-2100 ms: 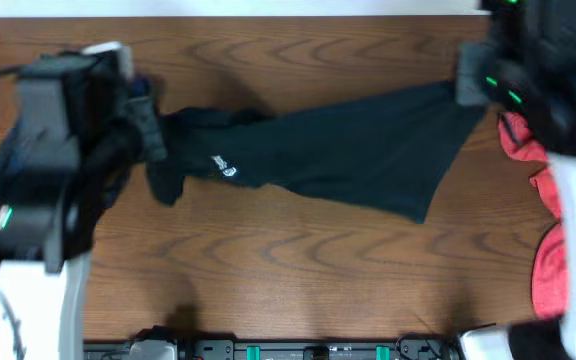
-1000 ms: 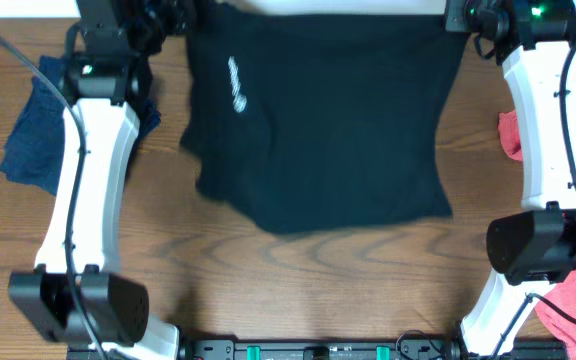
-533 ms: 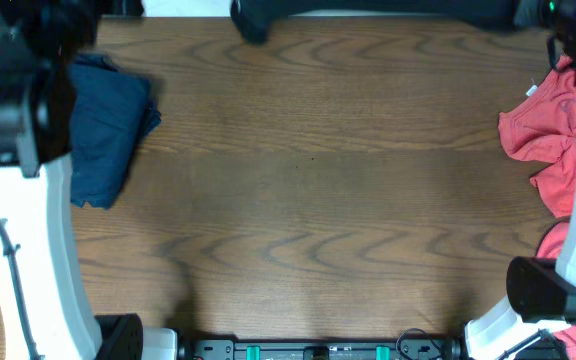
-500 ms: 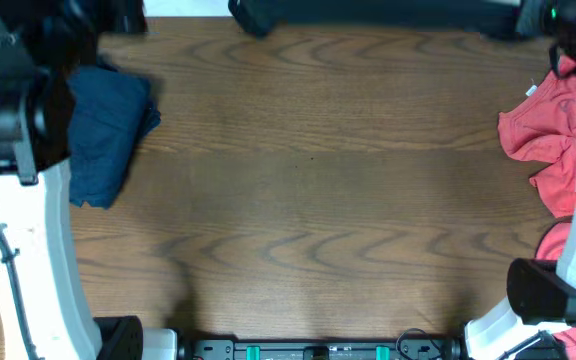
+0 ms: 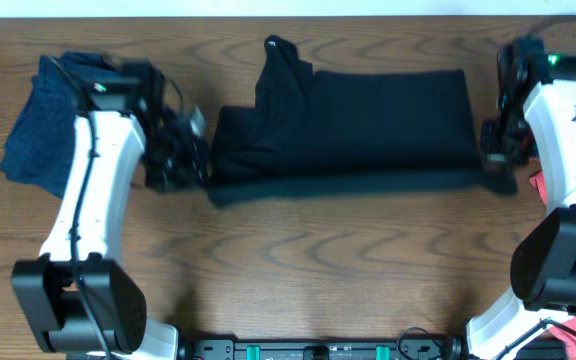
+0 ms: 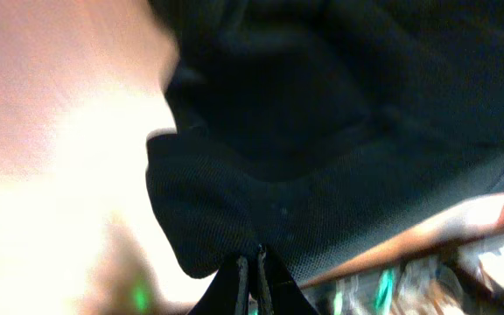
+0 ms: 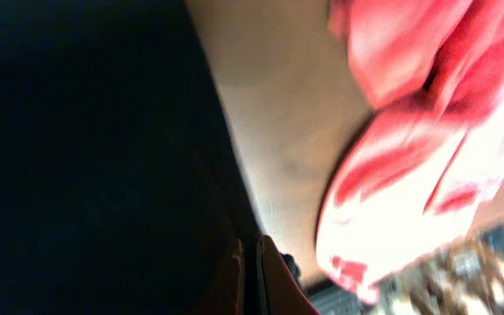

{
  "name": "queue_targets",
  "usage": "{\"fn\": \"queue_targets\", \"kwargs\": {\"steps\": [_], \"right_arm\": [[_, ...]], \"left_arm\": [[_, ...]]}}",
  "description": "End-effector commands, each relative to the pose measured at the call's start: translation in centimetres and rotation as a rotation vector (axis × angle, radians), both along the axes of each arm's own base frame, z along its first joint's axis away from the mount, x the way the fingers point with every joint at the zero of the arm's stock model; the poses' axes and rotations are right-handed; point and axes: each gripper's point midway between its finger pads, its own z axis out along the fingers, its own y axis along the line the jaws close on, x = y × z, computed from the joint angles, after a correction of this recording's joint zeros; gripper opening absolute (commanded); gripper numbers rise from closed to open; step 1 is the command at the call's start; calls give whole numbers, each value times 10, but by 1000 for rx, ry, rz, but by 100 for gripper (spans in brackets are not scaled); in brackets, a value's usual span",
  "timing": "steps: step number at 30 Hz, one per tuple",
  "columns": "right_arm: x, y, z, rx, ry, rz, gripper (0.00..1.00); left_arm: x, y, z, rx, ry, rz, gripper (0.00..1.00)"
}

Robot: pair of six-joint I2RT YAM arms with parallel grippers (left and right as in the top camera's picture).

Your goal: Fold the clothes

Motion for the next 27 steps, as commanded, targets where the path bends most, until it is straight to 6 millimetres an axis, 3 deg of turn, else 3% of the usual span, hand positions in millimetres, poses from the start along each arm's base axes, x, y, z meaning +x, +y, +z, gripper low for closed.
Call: {"fn": "queue_targets", "kwargs": {"steps": [1, 4, 7, 13, 17, 20, 27], "right_arm": [[-50, -20, -26, -44, 155, -123, 1], [-79, -22, -44, -44, 238, -187, 1], [-96, -22, -57, -35, 274, -218, 1], [-102, -19, -53, -24, 268, -231, 1], [-101, -18, -38, -24, 187, -234, 1], [-89, -16, -32, 0, 92, -229, 1], [-47, -7, -42, 92, -78, -202, 1]], "left_arm": [[-55, -3, -37, -27, 164, -62, 6], [-88, -3, -55, -32, 227, -57, 6], [-104, -8, -58, -56, 187, -34, 6], [-113, -8, -36, -51, -4, 45, 6], [-118, -8, -14, -55, -111, 102, 6], [-99, -8, -6, -65, -224, 136, 6], [5, -10, 39, -115, -694, 146, 6]]}}
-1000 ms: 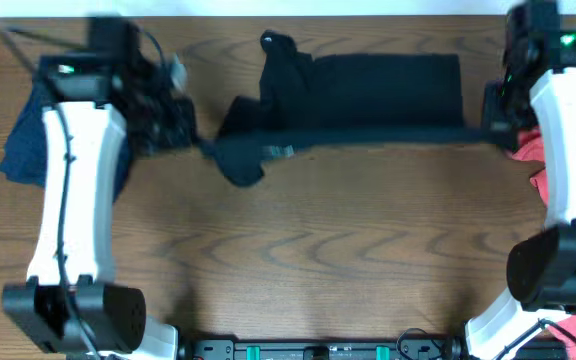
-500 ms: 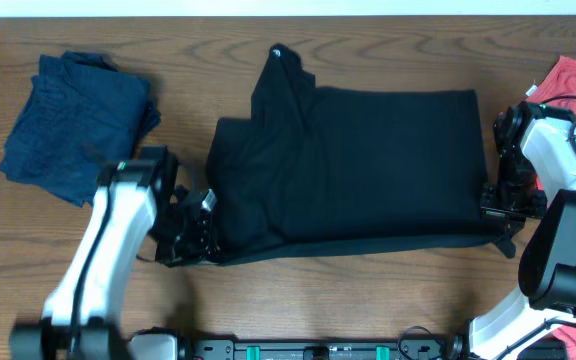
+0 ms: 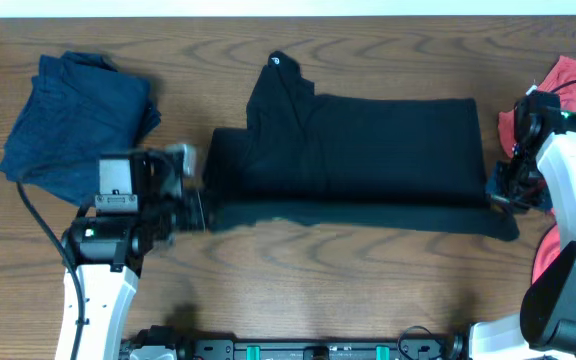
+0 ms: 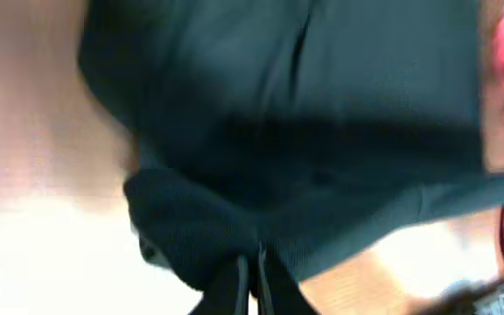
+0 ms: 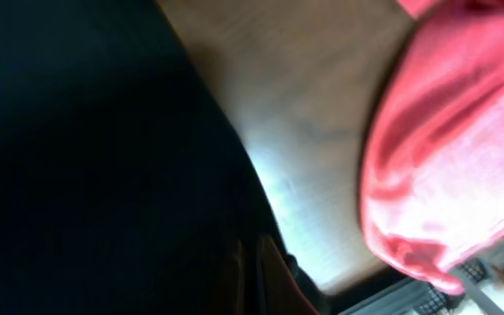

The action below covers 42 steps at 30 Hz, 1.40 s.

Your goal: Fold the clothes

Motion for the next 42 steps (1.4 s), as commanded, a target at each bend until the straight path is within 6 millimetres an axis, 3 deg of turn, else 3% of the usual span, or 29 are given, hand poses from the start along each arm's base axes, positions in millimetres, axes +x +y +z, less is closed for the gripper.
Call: {"fn": "queue_targets", "kwargs": {"steps": [1, 5, 10, 15, 18, 22, 30, 32, 34, 35, 36, 39, 42], "right_arm": [[10, 2, -7, 31, -28, 11, 1], [25, -1, -10, 19, -81, 11, 1], [38, -4, -12, 8, -131, 12, 1], [50, -7, -17, -2, -162, 14, 1], [57, -9, -21, -6, -179, 17, 1], [68, -11, -28, -11, -202, 18, 1], [103, -17, -26, -28, -338, 21, 2], [111, -15, -25, -19, -373, 24, 6], [113, -15, -24, -17, -379, 24, 31], [112, -15, -25, -17, -376, 25, 35], [110, -15, -25, -15, -367, 24, 37], [104, -13, -27, -9, -338, 35, 36], [93, -4, -31, 41, -294, 37, 29]], "left_arm": [[41, 2, 21, -17, -163, 37, 6], [70, -8, 21, -25, -232, 12, 6], [89, -33, -18, -26, -160, -58, 6], [111, -50, -44, -29, -158, -94, 6], [121, -50, -54, -24, -164, -91, 6], [130, -36, -70, 53, -156, -32, 6], [132, -31, -82, 86, -129, -11, 6], [132, -29, -83, 96, -127, -4, 6], [133, -28, -83, 99, -128, -1, 6], [133, -28, -83, 100, -129, -2, 8], [133, -28, -83, 99, -132, -1, 17], [138, -28, -78, 95, -157, 1, 37], [143, -29, -68, 90, -196, 4, 40]]}}
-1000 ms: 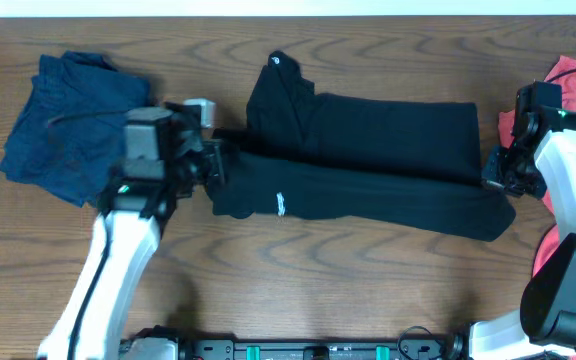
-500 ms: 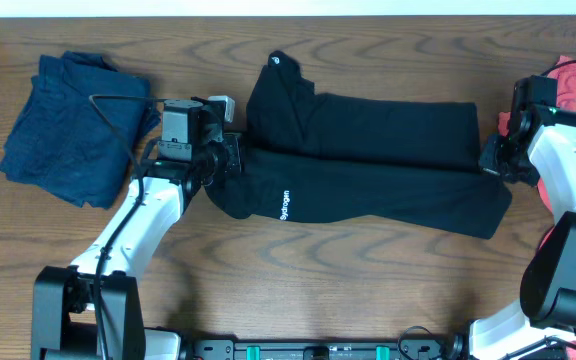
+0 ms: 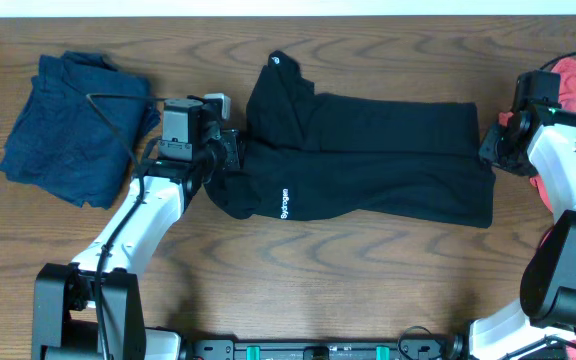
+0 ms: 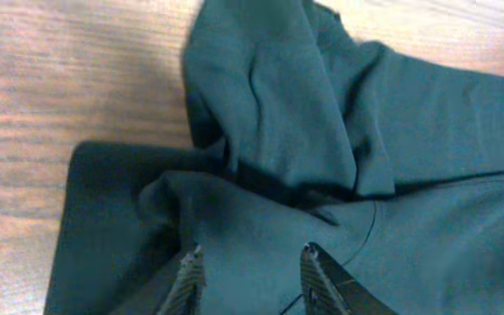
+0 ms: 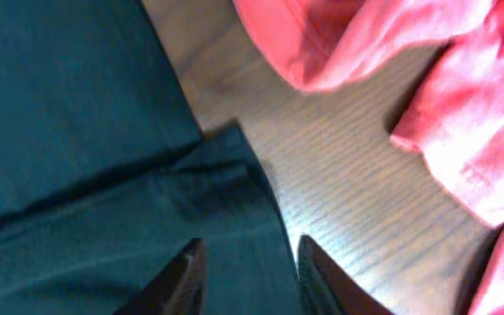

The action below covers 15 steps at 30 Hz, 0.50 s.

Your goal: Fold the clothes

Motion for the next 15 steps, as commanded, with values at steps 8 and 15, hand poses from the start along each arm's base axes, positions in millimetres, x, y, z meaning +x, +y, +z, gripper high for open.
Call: {"fn": "queue_targets", "kwargs": {"steps": [8, 15], "right_arm": [[-37, 28, -30, 129, 134, 62, 18], [-56, 32, -68, 132, 142, 63, 18]], "left_arm": [[-33, 9, 16, 30, 73, 19, 51], [-100, 53, -33, 201, 420, 206, 52]]}}
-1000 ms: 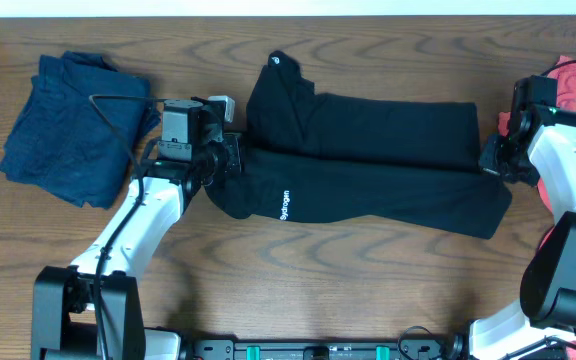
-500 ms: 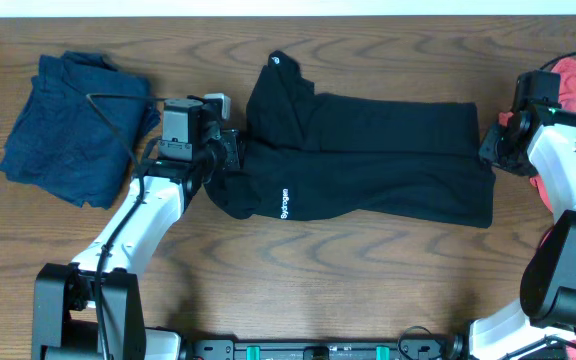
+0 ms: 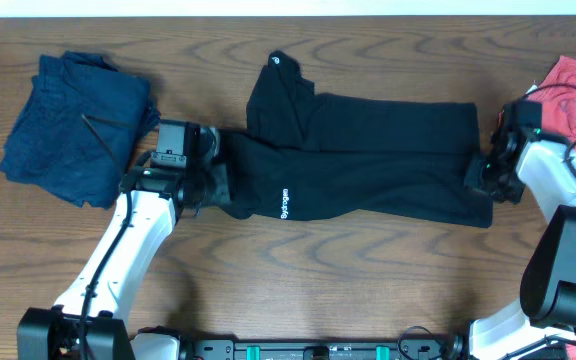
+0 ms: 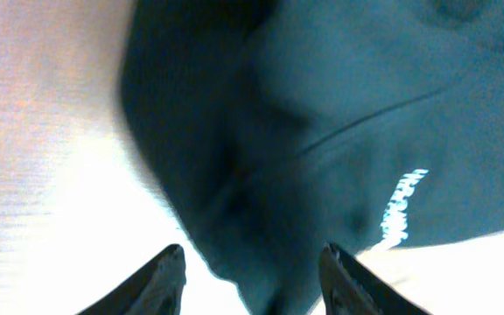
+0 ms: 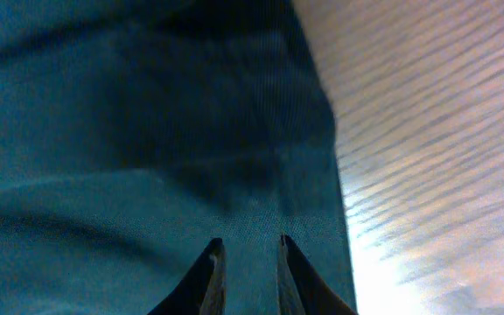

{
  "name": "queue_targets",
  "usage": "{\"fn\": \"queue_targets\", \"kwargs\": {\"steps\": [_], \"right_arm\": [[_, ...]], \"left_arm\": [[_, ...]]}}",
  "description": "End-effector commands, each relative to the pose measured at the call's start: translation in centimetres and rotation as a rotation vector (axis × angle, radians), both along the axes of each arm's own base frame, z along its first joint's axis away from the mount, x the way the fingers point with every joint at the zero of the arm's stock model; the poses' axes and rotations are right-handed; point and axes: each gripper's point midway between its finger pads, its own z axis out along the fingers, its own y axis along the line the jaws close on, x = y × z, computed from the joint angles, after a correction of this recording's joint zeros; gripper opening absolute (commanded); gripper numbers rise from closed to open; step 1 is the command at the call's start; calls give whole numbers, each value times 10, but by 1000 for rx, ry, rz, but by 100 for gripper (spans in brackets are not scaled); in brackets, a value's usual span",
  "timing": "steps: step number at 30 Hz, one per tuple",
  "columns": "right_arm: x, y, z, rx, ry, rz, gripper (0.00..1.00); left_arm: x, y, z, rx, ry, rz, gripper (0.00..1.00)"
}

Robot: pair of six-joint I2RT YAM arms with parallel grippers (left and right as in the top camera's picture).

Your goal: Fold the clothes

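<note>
A black garment (image 3: 368,175) with a small white logo (image 3: 281,203) lies flat across the middle of the table, a fold line running along its upper half. My left gripper (image 3: 208,186) is at its left end, open, and the cloth's dark rounded edge (image 4: 261,219) lies between the fingers (image 4: 166,273) in the left wrist view. My right gripper (image 3: 481,180) sits over the lower right corner. Its fingers (image 5: 210,271) stand a little apart, open, over flat cloth (image 5: 147,131).
A folded blue garment (image 3: 68,120) lies at the back left, close behind the left arm. A red garment is heaped at the right edge beside the right arm. Bare wooden table (image 3: 348,280) runs along the front.
Both grippers have moved from the garment's far corners towards its near edge. The right fingers stand closer together than before. The garment lies as it did.
Both grippers were shut on the ends of the black garment's front strip, one at each side. Then they held it stretched nearer the front edge. Later the garment lay flat with its logo up and both grippers open at its far corners, now lower.
</note>
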Motion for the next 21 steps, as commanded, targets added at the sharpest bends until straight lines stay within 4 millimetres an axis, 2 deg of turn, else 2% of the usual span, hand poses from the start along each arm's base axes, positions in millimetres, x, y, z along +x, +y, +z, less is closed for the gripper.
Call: {"fn": "queue_targets", "kwargs": {"steps": [1, 6, 9, 13, 18, 21], "right_arm": [[-11, 6, -17, 13, 19, 16, 19], [-18, 7, -27, 13, 24, 25, 19], [-18, 7, -27, 12, 23, 32, 20], [-18, 7, -27, 10, 23, 47, 19], [-18, 7, -27, 10, 22, 46, 19], [-17, 7, -27, 10, 20, 46, 19]], "left_arm": [[-10, 22, -14, 93, 60, 109, 52], [-10, 31, -19, 70, 75, 208, 54], [-9, 43, -19, 31, 98, 362, 58], [-18, 51, -29, -23, 165, 568, 69], [-26, 42, -42, -85, 199, 599, 73], [-24, 27, -47, -186, 195, 577, 73]]}}
